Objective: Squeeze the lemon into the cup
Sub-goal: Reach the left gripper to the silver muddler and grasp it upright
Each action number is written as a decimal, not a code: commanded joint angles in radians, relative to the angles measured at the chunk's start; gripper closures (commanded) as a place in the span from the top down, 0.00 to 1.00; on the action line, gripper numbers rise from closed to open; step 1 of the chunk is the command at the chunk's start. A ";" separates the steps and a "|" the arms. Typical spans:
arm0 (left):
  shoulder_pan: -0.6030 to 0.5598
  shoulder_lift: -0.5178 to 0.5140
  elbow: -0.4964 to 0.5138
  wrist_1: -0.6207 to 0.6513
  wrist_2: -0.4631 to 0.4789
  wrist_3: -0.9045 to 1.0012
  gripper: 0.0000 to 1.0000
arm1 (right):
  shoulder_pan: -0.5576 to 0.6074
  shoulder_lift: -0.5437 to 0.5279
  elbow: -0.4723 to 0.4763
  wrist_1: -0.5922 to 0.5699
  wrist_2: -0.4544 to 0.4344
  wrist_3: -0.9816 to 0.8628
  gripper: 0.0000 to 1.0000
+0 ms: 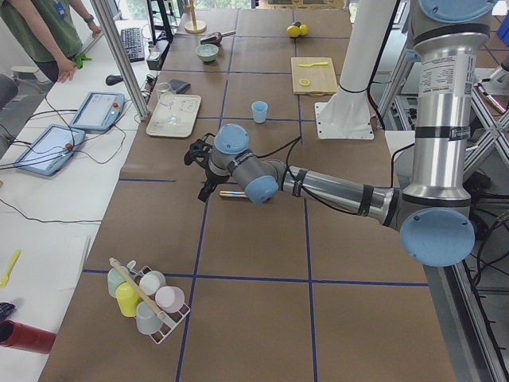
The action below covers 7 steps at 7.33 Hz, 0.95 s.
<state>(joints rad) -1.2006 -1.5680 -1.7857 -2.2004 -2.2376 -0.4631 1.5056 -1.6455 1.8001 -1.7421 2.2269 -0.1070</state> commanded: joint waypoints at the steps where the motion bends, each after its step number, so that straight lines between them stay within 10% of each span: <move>1: 0.146 -0.078 0.072 0.011 0.108 -0.225 0.80 | 0.001 -0.002 -0.004 0.006 0.000 0.010 1.00; 2: 0.166 -0.120 0.107 0.016 0.131 -0.329 0.65 | 0.002 -0.002 -0.004 0.006 -0.001 0.010 1.00; 7: 0.312 -0.187 0.195 0.082 0.204 -0.365 0.66 | 0.001 -0.002 -0.004 0.006 -0.001 0.009 1.00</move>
<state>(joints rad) -0.9120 -1.7515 -1.6070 -2.1204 -2.0392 -0.8268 1.5064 -1.6475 1.7964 -1.7364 2.2258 -0.0982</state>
